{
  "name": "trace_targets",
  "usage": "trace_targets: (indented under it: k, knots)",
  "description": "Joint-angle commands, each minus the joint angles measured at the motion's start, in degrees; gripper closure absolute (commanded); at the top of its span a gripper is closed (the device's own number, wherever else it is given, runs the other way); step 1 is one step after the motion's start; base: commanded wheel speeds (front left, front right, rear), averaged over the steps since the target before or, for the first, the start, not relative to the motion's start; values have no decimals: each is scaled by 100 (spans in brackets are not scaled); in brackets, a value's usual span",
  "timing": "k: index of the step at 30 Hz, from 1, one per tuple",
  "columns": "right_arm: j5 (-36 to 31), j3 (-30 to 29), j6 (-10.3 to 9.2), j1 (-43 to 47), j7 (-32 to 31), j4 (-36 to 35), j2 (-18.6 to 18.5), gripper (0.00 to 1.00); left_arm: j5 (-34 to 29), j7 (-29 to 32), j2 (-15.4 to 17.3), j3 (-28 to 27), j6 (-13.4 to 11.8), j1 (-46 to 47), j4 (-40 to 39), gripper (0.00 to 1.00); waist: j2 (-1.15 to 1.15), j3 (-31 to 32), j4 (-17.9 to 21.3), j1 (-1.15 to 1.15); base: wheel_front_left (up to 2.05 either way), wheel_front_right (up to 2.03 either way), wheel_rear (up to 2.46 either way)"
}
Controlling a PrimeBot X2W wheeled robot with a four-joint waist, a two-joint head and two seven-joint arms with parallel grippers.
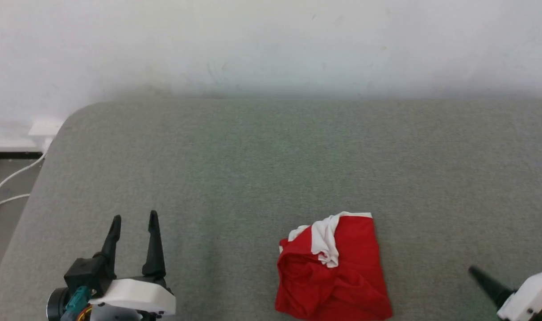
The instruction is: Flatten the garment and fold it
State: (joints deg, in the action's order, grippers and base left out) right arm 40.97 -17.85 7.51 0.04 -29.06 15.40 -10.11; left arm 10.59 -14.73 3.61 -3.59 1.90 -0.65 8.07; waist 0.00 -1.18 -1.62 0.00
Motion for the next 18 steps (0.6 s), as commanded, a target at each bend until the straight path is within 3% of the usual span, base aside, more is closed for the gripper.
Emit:
trace_targets:
  k: [1, 7, 14, 17, 18]
  knots:
    - [108, -60, -2, -117, -444, 285, 70, 0, -1, -27, -23, 25, 5, 48, 5, 0, 0, -57, -147, 0, 0, 0, 0]
    - [1091, -29, -2, -602, -1931, 798, 578, 0, 14, -27, -43, 83, 17, 158, 34, 0, 0, -182, -362, 0, 0, 0, 0]
    - [1560, 776, -2, -923, -2164, 1142, 711, 0, -3, -27, -56, 120, 29, 231, 58, 0, 0, -262, -470, 0, 0, 0, 0]
    - [1522, 1098, -2, -980, -2022, 1300, 716, 100, -13, -27, -60, 139, 29, 241, 79, 0, 0, -253, -511, 0, 0, 0, 0]
    - [1513, 1194, -2, -999, -1965, 1310, 717, 100, -15, -27, -61, 137, 25, 244, 83, 0, 0, -252, -515, 0, 0, 0, 0]
